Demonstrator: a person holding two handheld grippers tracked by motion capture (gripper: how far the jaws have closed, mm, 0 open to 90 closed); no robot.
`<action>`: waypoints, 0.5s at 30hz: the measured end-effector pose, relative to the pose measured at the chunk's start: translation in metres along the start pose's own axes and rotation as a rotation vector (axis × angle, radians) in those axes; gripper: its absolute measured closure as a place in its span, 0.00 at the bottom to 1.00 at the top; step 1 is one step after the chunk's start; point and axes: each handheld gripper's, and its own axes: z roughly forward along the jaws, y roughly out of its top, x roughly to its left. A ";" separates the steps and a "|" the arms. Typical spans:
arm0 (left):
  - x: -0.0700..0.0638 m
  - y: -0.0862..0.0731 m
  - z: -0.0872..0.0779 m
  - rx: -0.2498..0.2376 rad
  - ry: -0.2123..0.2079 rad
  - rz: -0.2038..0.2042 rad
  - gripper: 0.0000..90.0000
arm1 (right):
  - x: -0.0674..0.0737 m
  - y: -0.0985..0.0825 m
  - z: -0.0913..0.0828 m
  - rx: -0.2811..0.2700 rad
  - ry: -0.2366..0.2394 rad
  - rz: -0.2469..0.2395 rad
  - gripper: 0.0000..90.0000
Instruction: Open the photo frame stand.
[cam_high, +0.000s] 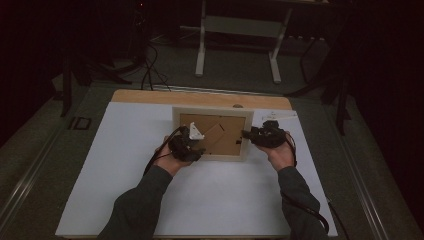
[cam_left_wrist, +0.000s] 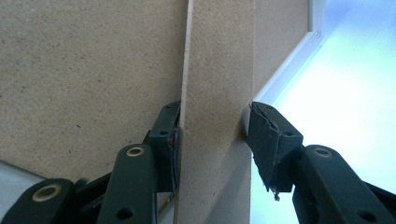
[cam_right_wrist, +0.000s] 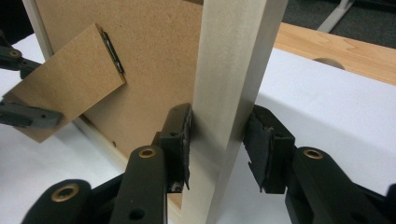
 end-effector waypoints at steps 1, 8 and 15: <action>0.000 0.000 0.000 0.000 0.004 0.003 0.64 | 0.000 0.000 -0.001 -0.002 -0.002 0.001 0.68; 0.000 0.001 0.004 0.003 0.031 -0.003 0.63 | 0.004 -0.004 -0.004 -0.019 -0.020 0.017 0.69; -0.001 0.003 0.007 0.000 0.061 -0.001 0.63 | 0.008 -0.004 -0.007 -0.029 -0.052 -0.008 0.69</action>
